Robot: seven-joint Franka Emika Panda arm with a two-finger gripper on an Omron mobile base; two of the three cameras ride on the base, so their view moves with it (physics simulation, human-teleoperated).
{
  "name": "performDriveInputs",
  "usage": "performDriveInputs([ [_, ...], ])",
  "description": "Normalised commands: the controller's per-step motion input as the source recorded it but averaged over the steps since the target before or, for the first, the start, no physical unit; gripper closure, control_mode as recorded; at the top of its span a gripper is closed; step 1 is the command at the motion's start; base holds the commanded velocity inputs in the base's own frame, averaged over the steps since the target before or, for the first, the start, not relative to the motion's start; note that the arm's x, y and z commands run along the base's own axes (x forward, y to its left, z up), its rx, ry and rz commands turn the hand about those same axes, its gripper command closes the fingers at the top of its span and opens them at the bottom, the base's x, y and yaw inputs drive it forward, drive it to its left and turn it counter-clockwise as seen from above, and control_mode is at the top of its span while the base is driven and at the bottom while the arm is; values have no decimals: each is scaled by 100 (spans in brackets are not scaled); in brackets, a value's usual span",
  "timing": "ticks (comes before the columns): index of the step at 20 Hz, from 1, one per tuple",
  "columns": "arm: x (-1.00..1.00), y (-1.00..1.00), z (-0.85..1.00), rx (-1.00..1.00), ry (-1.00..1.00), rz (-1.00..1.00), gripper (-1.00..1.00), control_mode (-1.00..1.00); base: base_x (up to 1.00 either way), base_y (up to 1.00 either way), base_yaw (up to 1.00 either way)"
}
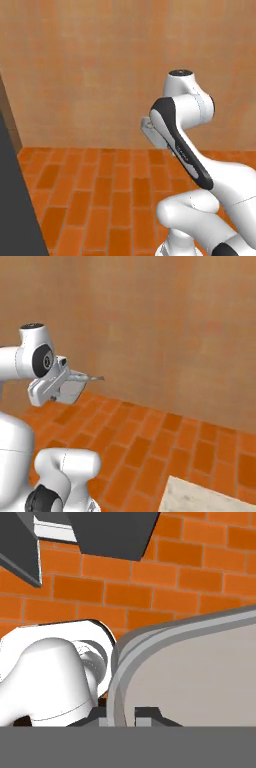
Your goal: Take the meat container that has the fish and place it on the second highest rack of the freezer. Then take the vegetable container that has the eggplant and onion and place it on the highest rack of the freezer.
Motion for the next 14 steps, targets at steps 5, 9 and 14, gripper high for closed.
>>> performDriveInputs([
  [5,0,0,0,0,0,0,100,100,48,-25,72],
  [9,0,0,0,0,0,0,100,100,25,-26,65],
  [14,0,0,0,0,0,0,100,100,19,-58,57],
])
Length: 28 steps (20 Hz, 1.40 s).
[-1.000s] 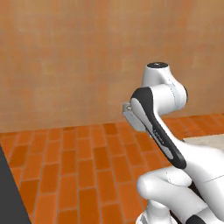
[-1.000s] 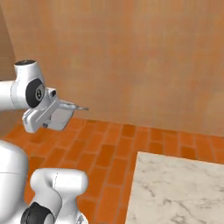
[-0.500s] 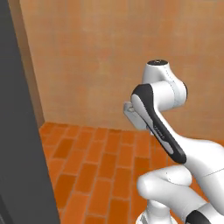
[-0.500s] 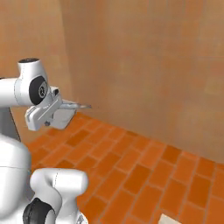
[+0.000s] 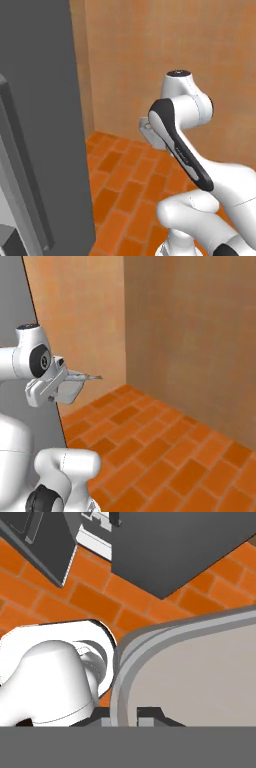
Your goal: Take the meat container that has the fish and place it on the second highest rack of the freezer. Then take the vegetable container that has the eggplant and onion and place it on the highest rack of the freezer.
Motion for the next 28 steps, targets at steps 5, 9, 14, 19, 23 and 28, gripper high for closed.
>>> performDriveInputs([
  [5,0,0,0,0,0,0,100,100,80,-75,42],
  [9,0,0,0,0,0,0,100,100,88,-66,41],
  [14,0,0,0,0,0,0,100,100,25,-67,49],
  [19,0,0,0,0,0,0,100,100,-12,-31,61],
  [23,0,0,0,0,0,0,100,100,-3,-47,64],
  [28,0,0,0,0,0,0,100,100,-20,-16,68],
])
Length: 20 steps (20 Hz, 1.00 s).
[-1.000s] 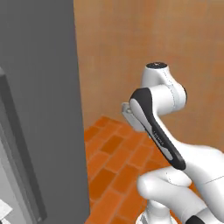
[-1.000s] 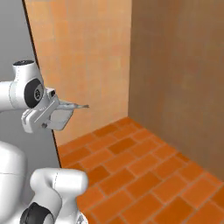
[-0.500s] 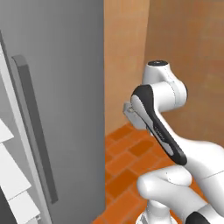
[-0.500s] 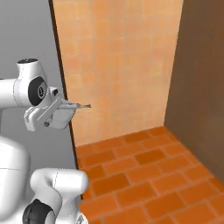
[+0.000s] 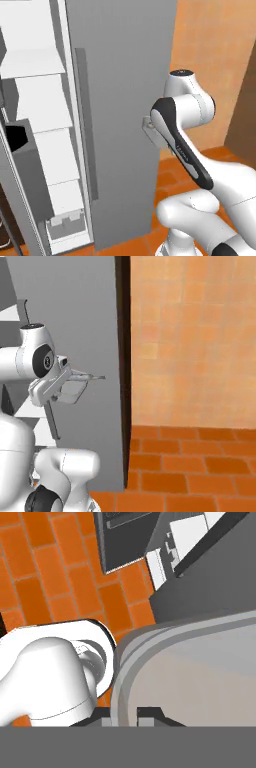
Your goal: Take the meat container that has the fish and place it on the second highest rack of the freezer. Then take the vegetable container that has the eggplant and onion and place it on the highest rack of the freezer.
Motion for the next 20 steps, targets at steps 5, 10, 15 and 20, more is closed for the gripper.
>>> performDriveInputs([
  [5,0,0,0,0,0,0,100,100,37,4,59],
  [10,0,0,0,0,0,0,100,100,2,29,22],
  [15,0,0,0,0,0,0,100,100,17,62,0],
  [20,0,0,0,0,0,0,100,100,50,6,10],
])
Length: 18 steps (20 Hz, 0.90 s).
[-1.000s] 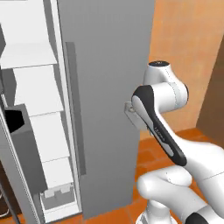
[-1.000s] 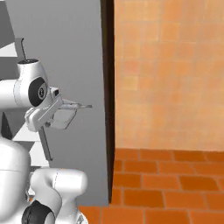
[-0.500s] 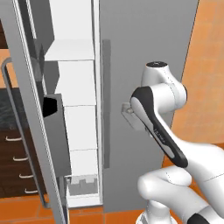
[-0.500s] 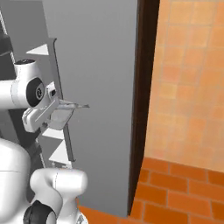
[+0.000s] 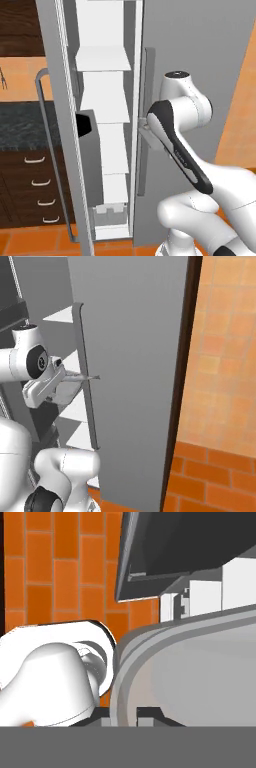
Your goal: Take the meat container that has the fish and place it on the second highest rack of the freezer. Then take the vegetable container that has the eggplant and onion and place it on the highest rack of the freezer.
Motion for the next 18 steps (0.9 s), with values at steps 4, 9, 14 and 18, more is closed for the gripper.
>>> performDriveInputs([
  [4,0,0,0,0,0,0,100,100,51,13,11],
  [9,0,0,0,0,0,0,100,100,10,36,10],
  [14,0,0,0,0,0,0,100,100,14,20,7],
  [18,0,0,0,0,0,0,100,100,15,17,19],
])
